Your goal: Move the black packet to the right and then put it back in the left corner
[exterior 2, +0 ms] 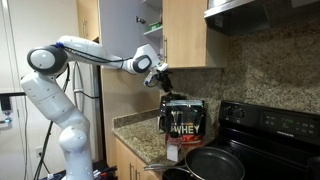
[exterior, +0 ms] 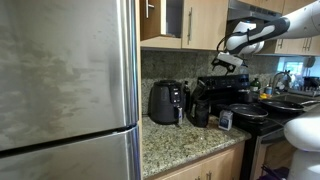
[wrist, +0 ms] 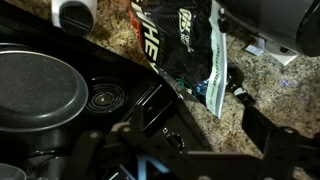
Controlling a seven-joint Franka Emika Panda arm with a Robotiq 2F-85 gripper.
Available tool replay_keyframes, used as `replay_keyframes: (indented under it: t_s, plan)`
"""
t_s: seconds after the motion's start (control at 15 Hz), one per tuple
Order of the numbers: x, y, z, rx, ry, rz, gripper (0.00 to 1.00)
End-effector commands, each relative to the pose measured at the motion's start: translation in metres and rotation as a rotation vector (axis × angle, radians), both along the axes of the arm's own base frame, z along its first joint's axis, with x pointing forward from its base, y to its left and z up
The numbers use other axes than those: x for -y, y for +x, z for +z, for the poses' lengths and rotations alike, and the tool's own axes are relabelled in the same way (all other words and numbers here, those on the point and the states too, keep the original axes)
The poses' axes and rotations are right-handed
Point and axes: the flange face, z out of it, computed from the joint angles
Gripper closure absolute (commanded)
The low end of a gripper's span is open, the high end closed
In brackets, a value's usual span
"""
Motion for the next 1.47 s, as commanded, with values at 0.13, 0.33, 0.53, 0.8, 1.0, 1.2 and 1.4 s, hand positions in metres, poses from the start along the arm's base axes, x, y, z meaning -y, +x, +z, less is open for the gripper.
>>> replay_keyframes:
  t_s: [0.13, 0.33, 0.53, 0.8, 1.0, 1.2, 1.4]
  plan:
    - [-0.011, 0.047, -0.044, -0.125, 0.066, 0.067, 0.00]
    - [-0.017, 0.073, -0.063, -0.156, 0.100, 0.072, 0.00]
    - [-0.019, 0.062, -0.067, -0.150, 0.081, 0.056, 0.00]
    - [-0.036, 0.078, -0.086, -0.179, 0.032, 0.091, 0.00]
    - [-0.056, 0.095, -0.098, -0.177, 0.021, 0.116, 0.00]
    - [-0.063, 0.113, -0.106, -0.150, 0.008, 0.094, 0.00]
    - [-0.060, 0.122, -0.107, -0.129, -0.028, 0.066, 0.34]
